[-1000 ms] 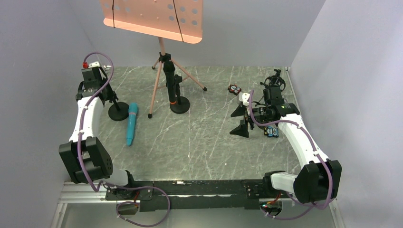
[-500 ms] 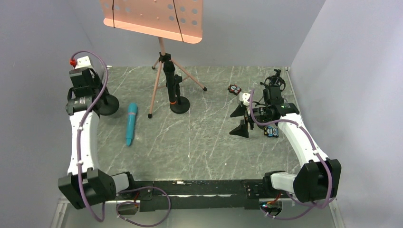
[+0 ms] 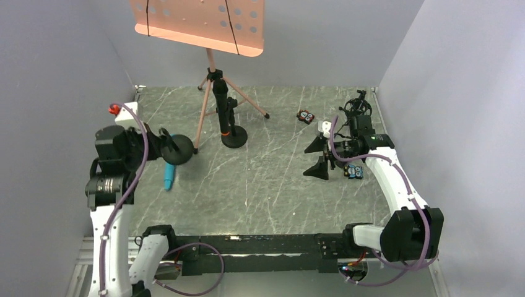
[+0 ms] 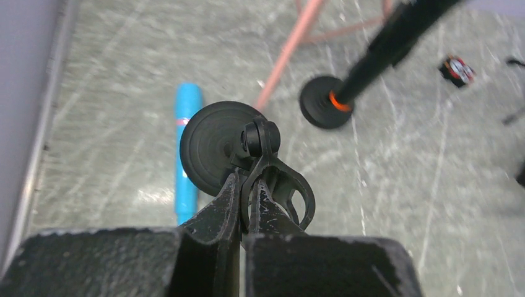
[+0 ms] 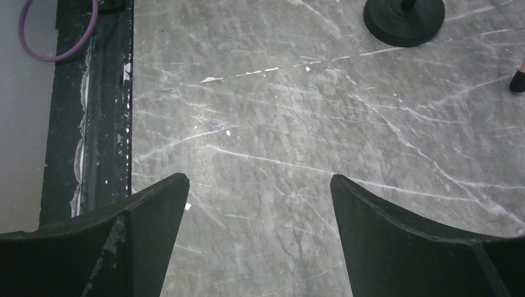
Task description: Attach the microphones to the stand
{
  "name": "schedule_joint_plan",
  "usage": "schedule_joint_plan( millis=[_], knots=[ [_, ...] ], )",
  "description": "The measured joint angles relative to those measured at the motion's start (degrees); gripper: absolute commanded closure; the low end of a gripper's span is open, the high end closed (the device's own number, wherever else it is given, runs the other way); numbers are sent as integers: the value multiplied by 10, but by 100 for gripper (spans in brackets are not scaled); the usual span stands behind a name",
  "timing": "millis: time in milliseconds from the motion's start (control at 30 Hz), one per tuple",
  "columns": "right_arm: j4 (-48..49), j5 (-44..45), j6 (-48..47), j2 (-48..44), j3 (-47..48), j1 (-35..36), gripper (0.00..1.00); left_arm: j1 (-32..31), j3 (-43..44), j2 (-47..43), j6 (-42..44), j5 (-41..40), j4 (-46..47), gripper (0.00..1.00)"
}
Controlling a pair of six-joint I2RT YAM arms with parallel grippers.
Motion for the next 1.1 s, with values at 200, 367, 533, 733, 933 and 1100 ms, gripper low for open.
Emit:
schedule_joint_plan(
  millis=[200, 367, 533, 733, 933, 1100],
  knots=[
    [-25, -15, -23, 0, 0, -25, 10, -79, -38, -60, -17, 57, -68, 100],
    [-39, -29, -37, 0, 0, -40, 9, -197, -68, -57, -45, 81, -40, 100],
    [-49, -37, -48, 0, 0, -66, 9, -360, -75, 10, -75, 54, 19, 100],
    [-62, -42, -63, 0, 1, -85, 9, -513, -29, 177, -74, -6, 113, 100],
    [-77, -54, -79, 0, 1, -105, 9, -563, 28, 328, -62, -26, 196, 100],
    [-84, -55, -86, 0, 1, -113, 9, -581, 85, 418, -51, -38, 219, 92]
  ],
)
